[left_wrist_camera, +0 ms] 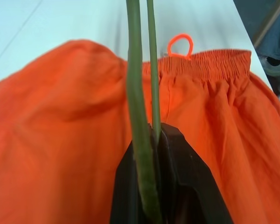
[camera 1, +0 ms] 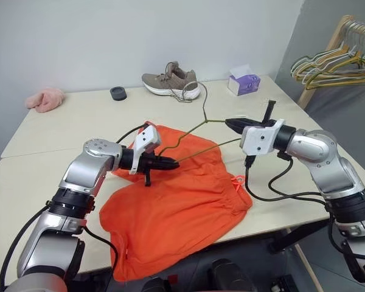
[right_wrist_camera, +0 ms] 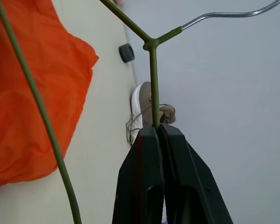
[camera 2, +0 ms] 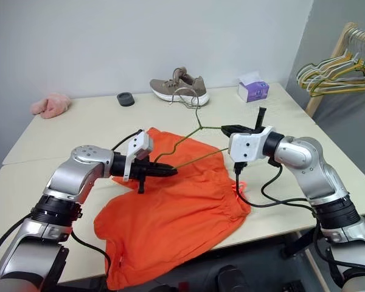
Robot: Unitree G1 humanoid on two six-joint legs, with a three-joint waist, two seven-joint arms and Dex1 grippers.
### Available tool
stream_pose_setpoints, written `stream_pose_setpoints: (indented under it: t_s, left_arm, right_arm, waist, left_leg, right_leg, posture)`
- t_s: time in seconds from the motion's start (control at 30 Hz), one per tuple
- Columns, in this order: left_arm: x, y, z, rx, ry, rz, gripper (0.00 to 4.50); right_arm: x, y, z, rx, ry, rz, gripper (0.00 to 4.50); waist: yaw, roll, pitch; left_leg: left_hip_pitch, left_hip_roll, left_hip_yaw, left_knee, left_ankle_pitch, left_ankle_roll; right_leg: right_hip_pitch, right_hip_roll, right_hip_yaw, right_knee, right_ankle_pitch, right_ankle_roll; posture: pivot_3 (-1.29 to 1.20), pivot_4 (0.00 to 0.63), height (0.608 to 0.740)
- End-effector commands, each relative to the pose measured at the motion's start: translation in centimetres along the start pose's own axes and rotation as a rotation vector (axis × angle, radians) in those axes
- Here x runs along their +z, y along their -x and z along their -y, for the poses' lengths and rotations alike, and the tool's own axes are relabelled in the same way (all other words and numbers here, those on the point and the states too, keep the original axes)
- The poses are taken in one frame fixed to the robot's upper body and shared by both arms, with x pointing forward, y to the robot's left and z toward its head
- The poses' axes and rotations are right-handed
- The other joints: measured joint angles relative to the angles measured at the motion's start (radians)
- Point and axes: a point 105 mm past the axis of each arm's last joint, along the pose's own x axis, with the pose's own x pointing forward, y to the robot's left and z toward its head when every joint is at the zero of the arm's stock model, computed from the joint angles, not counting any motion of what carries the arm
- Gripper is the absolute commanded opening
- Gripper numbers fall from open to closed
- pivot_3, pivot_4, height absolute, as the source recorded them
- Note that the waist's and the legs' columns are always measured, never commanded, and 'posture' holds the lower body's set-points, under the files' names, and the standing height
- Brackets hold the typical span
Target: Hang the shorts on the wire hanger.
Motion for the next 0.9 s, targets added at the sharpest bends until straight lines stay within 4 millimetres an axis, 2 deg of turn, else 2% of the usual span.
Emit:
stream_pose_setpoints:
  t_s: [0.03,0.1,0.13,0.23,0.37,0.53,0.6,0.7,0.8,0.9]
  left_arm:
    - [1.4,0.1,0.3,-0.005,-0.072,0.019,0.05]
    - [1.2,0.3,0.1,0.014,-0.073,0.013,0.05]
    - [1.1,0.3,0.0,0.025,-0.076,0.009,0.0]
    - [1.1,0.5,-0.3,0.06,-0.108,0.006,0.0]
    - [1.2,0.8,-0.3,0.078,-0.172,-0.007,0.0]
    - [0.2,0.9,0.2,0.071,-0.311,-0.094,0.0]
    - [0.1,0.9,0.3,0.068,-0.342,-0.106,0.0]
    - [0.3,0.6,0.7,0.055,-0.35,-0.094,0.0]
    - [0.4,0.4,1.1,0.031,-0.36,-0.09,0.0]
    - [0.4,0.3,1.3,0.024,-0.359,-0.092,0.0]
  right_arm:
    - [1.8,0.1,-0.3,0.035,0.012,0.072,0.0]
    - [1.8,0.3,-0.1,0.026,-0.004,0.071,0.0]
    - [1.8,0.4,0.0,0.024,-0.014,0.069,0.49]
    - [1.6,1.3,0.2,0.03,-0.071,0.051,1.35]
    - [0.6,3.0,0.4,0.049,-0.238,-0.025,2.7]
    - [0.3,4.9,0.3,0.07,-0.5,-0.107,4.42]
    - [0.3,5.4,-0.3,0.111,-0.57,-0.136,4.46]
    - [-0.1,5.8,-2.4,0.233,-0.61,-0.218,4.46]
    - [-1.4,5.5,-4.3,0.325,-0.615,-0.321,4.46]
    - [-1.8,5.0,-5.5,0.397,-0.624,-0.351,4.46]
  waist:
    - [0.0,0.0,0.0]
    - [0.0,0.0,0.0]
    - [0.0,0.0,0.0]
    - [0.001,0.0,0.0]
    - [0.002,0.0,0.0]
    - [0.0,0.0,0.0]
    - [0.001,0.0,0.0]
    - [0.001,0.0,0.0]
    - [-0.001,0.0,0.0]
    - [-0.005,0.0,0.0]
  left_leg:
    - [0.0,0.0,0.0,0.0,0.0,0.0]
    - [0.0,0.0,0.0,0.001,0.0,0.0]
    - [0.0,0.0,0.0,0.001,0.0,0.0]
    - [0.0,0.0,0.0,0.001,0.0,0.0]
    - [0.0,0.0,0.0,0.001,0.0,0.0]
    - [0.0,0.0,0.0,0.001,0.0,0.0]
    - [0.001,0.0,0.0,0.001,0.0,0.0]
    - [0.0,-0.001,0.0,0.001,0.0,0.0]
    - [0.0,-0.001,0.001,0.001,0.0,0.0]
    - [0.001,-0.001,0.002,0.001,0.0,0.0]
  right_leg:
    - [0.0,0.0,0.0,0.0,0.0,0.0]
    - [0.0,0.0,0.0,0.001,0.0,0.0]
    - [0.0,0.0,0.0,0.001,0.0,0.0]
    - [0.0,0.0,0.0,0.001,0.0,0.0]
    - [0.001,-0.001,0.0,0.001,0.0,0.0]
    - [0.0,-0.005,0.0,0.001,0.0,0.0]
    - [0.0,-0.005,-0.001,0.002,0.0,0.0]
    - [0.0,-0.005,-0.001,0.001,0.0,0.0]
    - [0.0,-0.004,0.0,0.0,0.0,0.0]
    - [0.0,-0.003,0.0,0.0,-0.001,0.001]
  posture:
    - [-0.27,0.04,0.74]
    - [-0.27,0.038,0.74]
    - [-0.27,0.037,0.74]
    - [-0.27,0.036,0.74]
    - [-0.27,0.037,0.74]
    - [-0.28,0.041,0.74]
    - [-0.28,0.044,0.74]
    - [-0.29,0.047,0.74]
    - [-0.29,0.047,0.74]
    - [-0.28,0.048,0.74]
